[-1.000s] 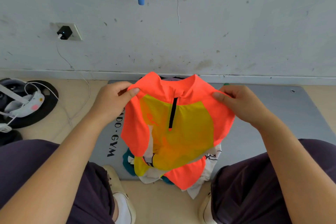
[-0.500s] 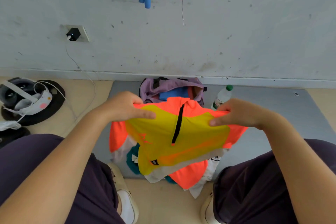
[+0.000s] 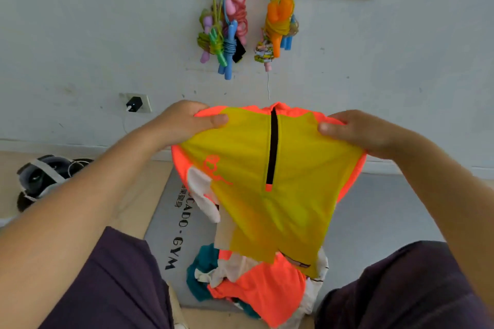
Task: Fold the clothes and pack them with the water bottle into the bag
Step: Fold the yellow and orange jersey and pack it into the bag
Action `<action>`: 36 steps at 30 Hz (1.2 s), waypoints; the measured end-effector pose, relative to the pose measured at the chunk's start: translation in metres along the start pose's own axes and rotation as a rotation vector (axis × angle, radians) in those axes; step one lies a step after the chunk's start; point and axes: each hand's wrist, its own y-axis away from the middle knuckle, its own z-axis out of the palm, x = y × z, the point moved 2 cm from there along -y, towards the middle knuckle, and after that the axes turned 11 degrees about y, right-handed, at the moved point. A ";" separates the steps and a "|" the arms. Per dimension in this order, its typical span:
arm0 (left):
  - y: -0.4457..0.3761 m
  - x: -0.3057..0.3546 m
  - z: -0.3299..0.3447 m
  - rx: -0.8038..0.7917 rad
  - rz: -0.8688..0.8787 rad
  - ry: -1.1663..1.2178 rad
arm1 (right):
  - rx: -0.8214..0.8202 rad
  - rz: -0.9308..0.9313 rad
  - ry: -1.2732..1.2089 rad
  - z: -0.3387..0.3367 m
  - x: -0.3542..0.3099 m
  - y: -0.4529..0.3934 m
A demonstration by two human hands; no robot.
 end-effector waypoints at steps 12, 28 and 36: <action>0.034 -0.018 -0.016 0.137 -0.030 0.194 | 0.252 -0.070 -0.147 -0.003 0.005 0.031; 0.055 0.027 -0.037 0.178 0.079 0.255 | 0.302 -0.068 -0.132 -0.020 -0.019 0.052; -0.034 -0.187 0.072 -0.114 -0.347 -0.017 | -0.019 0.245 0.116 0.125 0.133 -0.089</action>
